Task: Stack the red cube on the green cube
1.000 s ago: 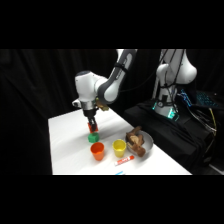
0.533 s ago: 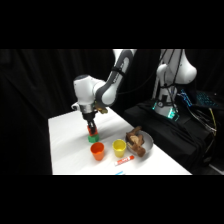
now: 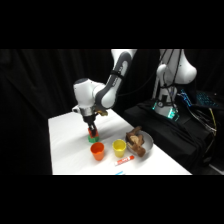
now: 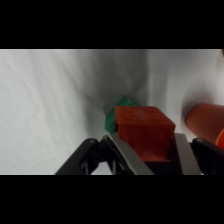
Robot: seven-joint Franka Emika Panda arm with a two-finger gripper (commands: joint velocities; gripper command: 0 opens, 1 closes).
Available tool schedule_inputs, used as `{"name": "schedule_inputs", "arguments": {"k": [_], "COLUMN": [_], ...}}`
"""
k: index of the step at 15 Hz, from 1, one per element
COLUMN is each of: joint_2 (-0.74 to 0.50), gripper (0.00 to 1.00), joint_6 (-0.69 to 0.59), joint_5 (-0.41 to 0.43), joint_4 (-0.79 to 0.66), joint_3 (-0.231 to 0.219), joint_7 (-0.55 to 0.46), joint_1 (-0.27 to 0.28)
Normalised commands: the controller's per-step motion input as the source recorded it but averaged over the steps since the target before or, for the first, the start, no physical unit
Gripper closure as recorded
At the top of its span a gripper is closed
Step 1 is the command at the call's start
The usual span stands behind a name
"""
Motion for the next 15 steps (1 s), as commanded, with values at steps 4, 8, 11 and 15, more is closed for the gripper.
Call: {"name": "schedule_inputs", "arguments": {"k": [4, 8, 11, 15], "joint_2": [0.01, -0.09, -0.21, -0.38], "gripper": [0.01, 0.0, 0.0, 0.0], "joint_6": [0.01, -0.08, -0.23, -0.44], "joint_5": [0.108, 0.069, 0.041, 0.046], "joint_4": [0.09, 0.04, 0.01, -0.06], "joint_3": [0.065, 0.049, 0.03, 0.03], "joint_7": [-0.18, -0.17, -0.16, -0.18], "joint_1": [-0.081, -0.057, -0.044, -0.042]}}
